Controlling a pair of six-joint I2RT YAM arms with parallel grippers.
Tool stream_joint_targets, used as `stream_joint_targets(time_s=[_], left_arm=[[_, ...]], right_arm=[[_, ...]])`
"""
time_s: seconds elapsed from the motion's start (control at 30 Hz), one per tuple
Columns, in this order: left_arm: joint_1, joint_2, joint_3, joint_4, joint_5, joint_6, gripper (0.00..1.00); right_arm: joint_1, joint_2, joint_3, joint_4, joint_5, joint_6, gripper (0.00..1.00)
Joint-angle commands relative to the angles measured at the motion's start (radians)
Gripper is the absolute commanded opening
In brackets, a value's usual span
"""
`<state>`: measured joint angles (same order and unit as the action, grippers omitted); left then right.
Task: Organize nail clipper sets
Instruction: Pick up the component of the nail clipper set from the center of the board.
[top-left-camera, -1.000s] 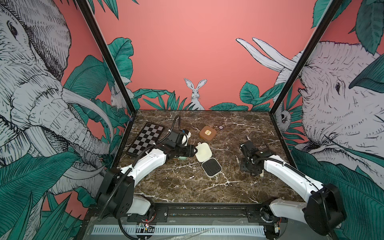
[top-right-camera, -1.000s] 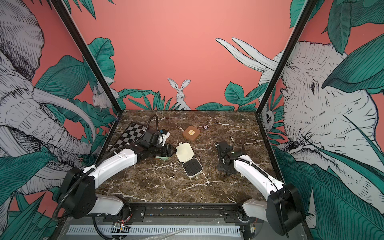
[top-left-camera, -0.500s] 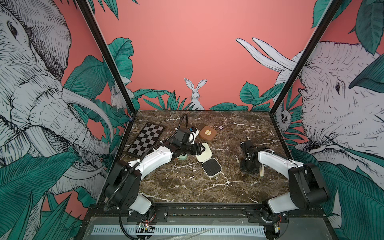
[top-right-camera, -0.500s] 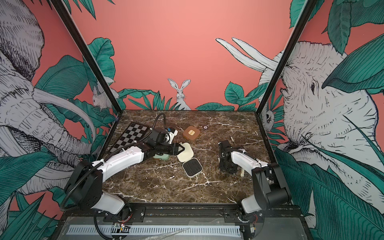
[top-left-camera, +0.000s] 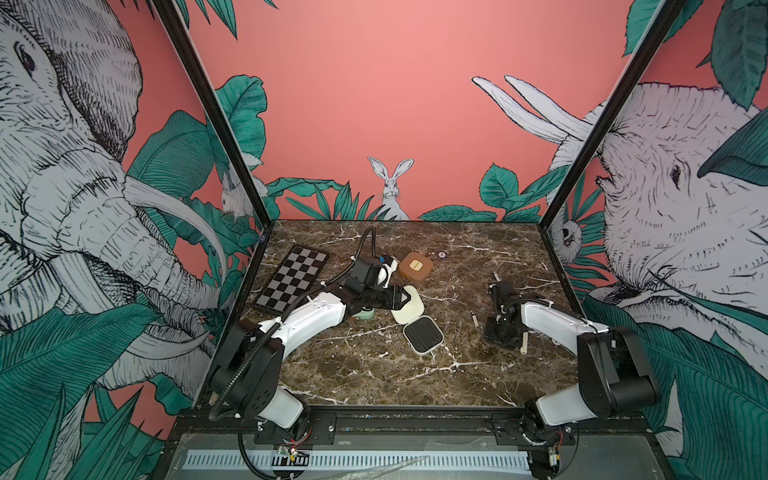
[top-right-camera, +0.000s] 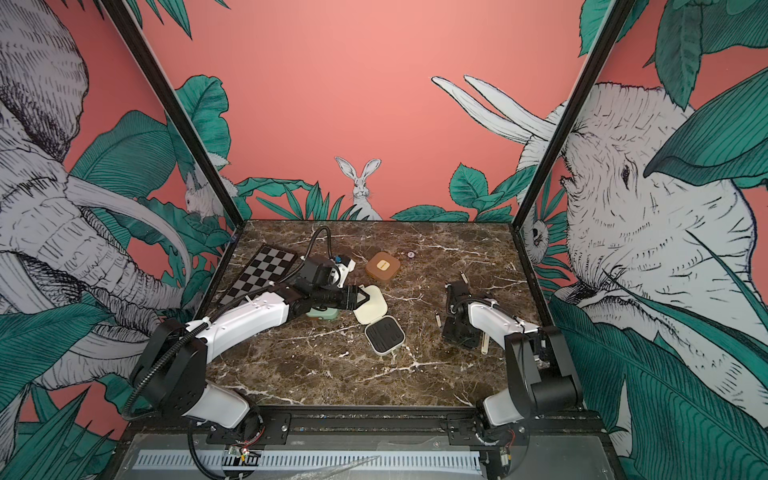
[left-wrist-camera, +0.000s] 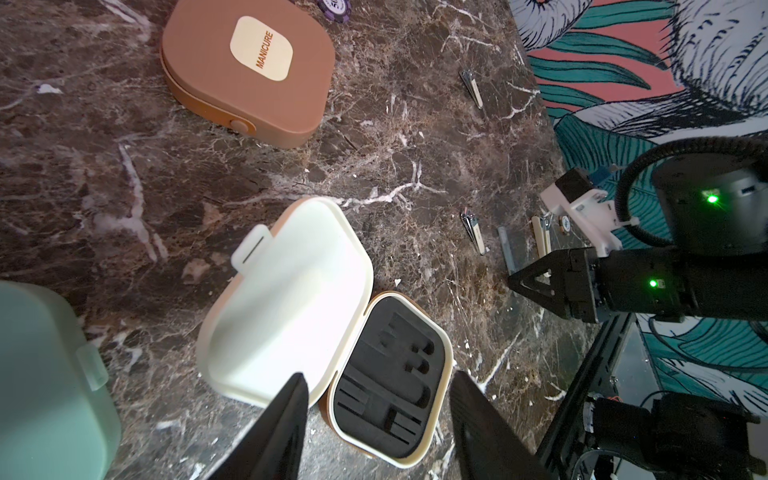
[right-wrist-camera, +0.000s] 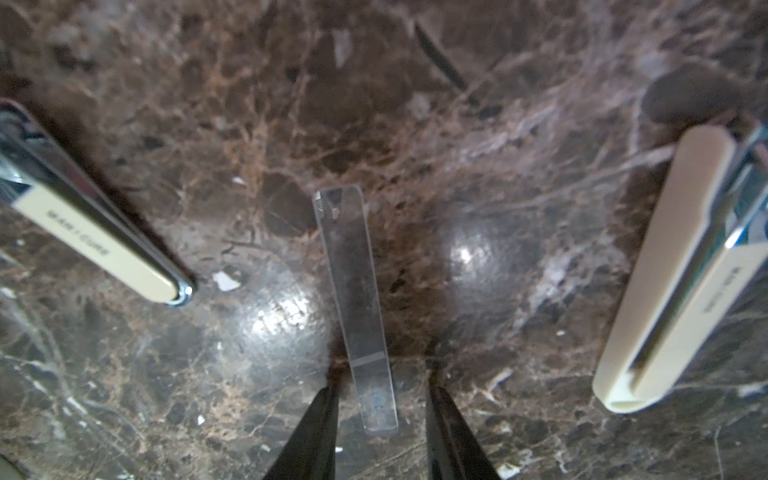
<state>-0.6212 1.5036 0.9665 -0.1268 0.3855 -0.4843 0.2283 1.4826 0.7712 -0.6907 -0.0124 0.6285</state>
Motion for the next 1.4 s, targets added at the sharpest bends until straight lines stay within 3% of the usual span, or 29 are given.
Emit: stream_joint_targets(time_s=[0.0, 0.67, 0.93, 1.07, 1.37], left_arm=[[-0.005, -0.011, 0.008, 0.029, 0.01, -0.016, 0.57], [-0.005, -0.03, 0.0, 0.029, 0.011, -0.029, 0.58], [-0.006, 0.079, 0.1, 0.013, 0.156, -0.062, 0.58], [-0.007, 0.166, 0.183, 0.015, 0.284, -0.106, 0.57], [-0.073, 0.303, 0.295, 0.135, 0.435, -0.254, 0.54]], right_arm=[[-0.011, 0.023, -0.015, 0.015, -0.016, -0.017, 0.34], [-0.01, 0.056, -0.006, 0.032, -0.109, -0.06, 0.15], [0.018, 0.004, 0.023, 0.005, -0.099, -0.039, 0.13], [0.055, -0.044, 0.069, -0.037, -0.083, -0.032, 0.13], [0.24, -0.03, 0.239, -0.053, -0.134, 0.017, 0.13]])
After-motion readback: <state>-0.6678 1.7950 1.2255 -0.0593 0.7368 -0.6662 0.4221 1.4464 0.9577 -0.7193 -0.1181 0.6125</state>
